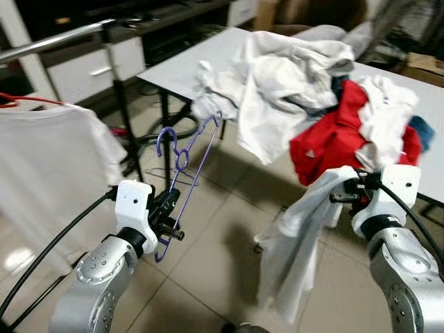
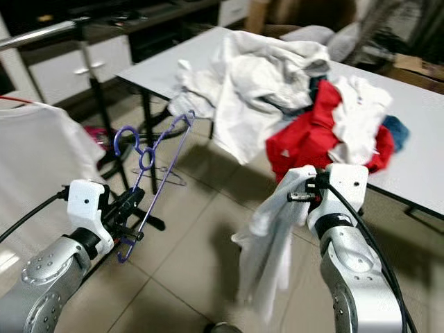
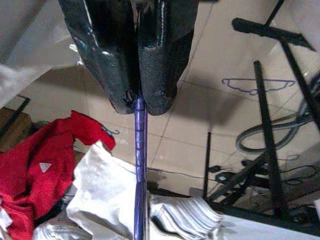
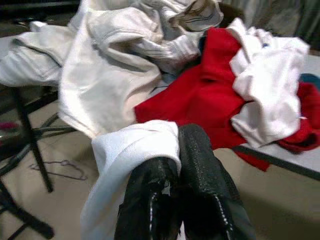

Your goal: Hang hanger

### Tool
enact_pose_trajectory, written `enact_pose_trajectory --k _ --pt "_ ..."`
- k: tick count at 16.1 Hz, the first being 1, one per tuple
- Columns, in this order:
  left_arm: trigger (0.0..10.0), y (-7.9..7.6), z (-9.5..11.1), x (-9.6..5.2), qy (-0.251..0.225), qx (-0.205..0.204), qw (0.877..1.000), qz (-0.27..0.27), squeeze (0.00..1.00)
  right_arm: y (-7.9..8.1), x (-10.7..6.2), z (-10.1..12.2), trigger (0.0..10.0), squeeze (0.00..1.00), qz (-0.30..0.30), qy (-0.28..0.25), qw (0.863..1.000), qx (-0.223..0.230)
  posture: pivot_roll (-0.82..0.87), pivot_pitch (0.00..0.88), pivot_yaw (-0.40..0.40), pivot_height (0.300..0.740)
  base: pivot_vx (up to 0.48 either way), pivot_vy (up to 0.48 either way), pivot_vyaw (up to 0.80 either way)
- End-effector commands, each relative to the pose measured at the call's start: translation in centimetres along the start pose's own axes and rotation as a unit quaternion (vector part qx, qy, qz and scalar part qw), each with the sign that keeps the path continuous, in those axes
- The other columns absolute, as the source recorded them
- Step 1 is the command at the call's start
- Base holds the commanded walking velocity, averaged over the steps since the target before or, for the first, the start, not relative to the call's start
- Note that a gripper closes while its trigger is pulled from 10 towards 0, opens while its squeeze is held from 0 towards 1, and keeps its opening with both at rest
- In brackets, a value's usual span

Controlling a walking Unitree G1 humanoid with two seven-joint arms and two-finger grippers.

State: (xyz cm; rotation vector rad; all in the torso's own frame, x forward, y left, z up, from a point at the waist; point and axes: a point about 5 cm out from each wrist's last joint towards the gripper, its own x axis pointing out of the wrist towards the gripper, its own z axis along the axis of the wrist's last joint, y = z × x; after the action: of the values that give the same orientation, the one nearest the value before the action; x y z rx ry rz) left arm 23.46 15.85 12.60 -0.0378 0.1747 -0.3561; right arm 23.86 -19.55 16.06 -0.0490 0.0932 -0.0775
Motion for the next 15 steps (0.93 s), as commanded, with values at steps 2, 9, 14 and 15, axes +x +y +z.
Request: enact_pose_trajectory --k 2,9,14,15 --pt "10.0 -0.1 -0.1 0.1 -0.003 0.002 1.000 0.002 0.00 0.2 0.6 0.8 10.0 0.00 -0.025 -0.030 0.999 0.007 -0.03 0.000 -0.060 0.740 0.000 0.000 -0.80" --pt "10.0 -0.2 0.0 0.3 -0.007 0.004 1.000 -0.002 0.00 0.5 0.3 0.2 10.0 0.00 -0.003 -0.009 0.999 0.050 -0.03 0.000 -0.052 0.740 0.000 0.000 -0.80" --pt "10.0 -0.6 0.8 0.4 -0.033 -0.020 0.999 -0.009 0.00 0.5 0.1 0.3 10.0 0.00 0.001 -0.009 0.995 0.096 -0.03 0.000 -0.051 0.740 0.000 0.000 -0.78" --pt "10.0 -0.7 1.0 0.4 -0.036 -0.020 0.999 -0.012 0.00 0.6 0.1 0.2 10.0 0.00 0.013 -0.005 0.994 0.108 -0.03 0.000 -0.051 0.740 0.000 0.000 -0.75"
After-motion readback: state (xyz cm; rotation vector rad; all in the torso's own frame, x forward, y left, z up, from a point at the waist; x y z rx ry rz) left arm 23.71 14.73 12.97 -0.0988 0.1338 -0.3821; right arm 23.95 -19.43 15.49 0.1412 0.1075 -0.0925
